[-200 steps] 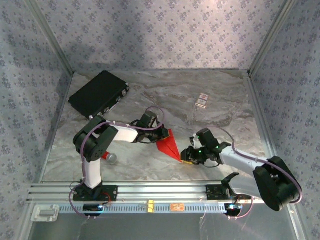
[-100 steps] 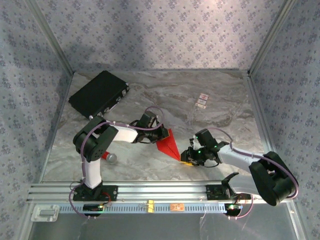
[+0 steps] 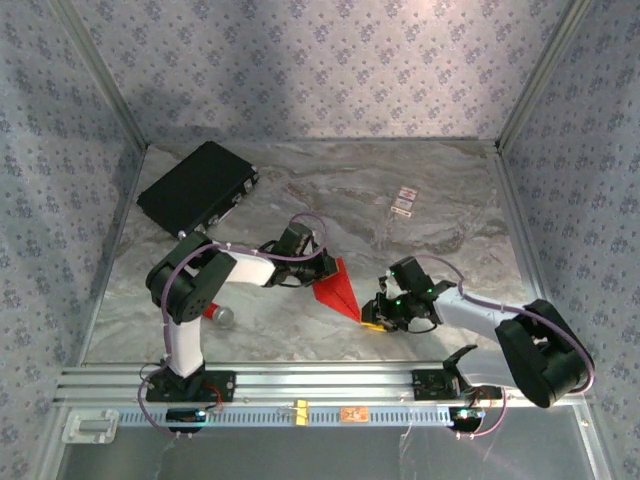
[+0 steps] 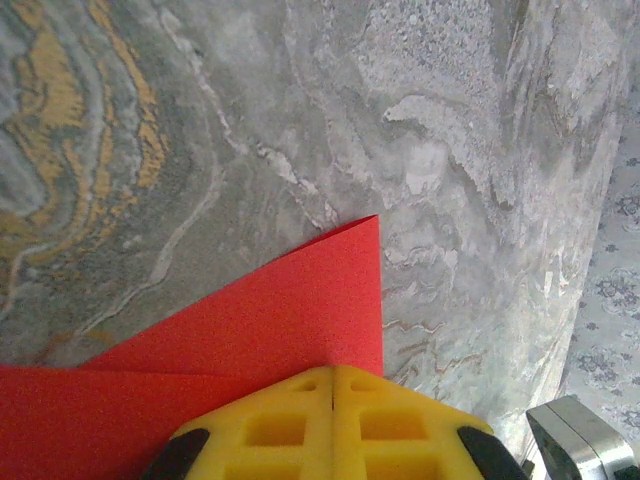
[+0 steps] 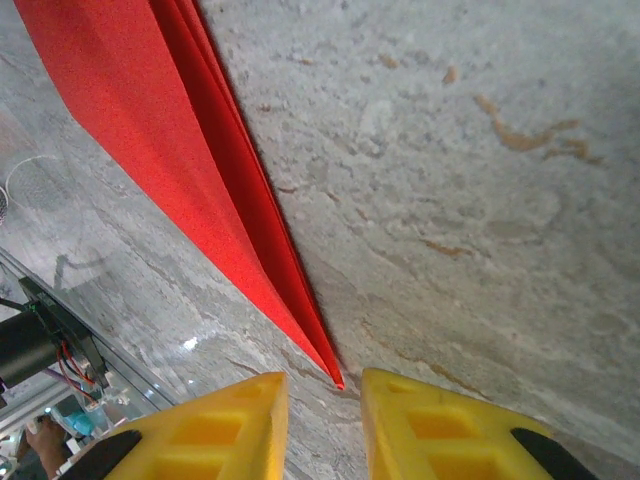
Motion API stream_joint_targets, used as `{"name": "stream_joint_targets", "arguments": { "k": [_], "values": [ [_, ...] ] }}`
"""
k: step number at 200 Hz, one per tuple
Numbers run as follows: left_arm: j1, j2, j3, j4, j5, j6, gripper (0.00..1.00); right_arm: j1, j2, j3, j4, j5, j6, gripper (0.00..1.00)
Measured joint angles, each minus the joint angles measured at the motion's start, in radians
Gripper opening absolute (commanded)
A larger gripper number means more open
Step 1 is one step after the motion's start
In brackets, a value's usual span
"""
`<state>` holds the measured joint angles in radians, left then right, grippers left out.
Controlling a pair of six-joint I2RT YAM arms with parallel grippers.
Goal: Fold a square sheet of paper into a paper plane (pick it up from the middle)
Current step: Turn over the paper at the center of the table.
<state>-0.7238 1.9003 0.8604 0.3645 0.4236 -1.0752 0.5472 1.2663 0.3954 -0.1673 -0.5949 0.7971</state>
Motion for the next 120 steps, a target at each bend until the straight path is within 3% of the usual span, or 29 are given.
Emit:
{"name": "stream_joint_targets", "arguments": {
  "k": [120],
  "values": [
    [0.0, 0.0, 0.0, 0.002, 0.0, -0.01, 0.06, 0.005, 0.011, 0.019, 0.013, -0.023, 0.0, 0.27]
  ]
}}
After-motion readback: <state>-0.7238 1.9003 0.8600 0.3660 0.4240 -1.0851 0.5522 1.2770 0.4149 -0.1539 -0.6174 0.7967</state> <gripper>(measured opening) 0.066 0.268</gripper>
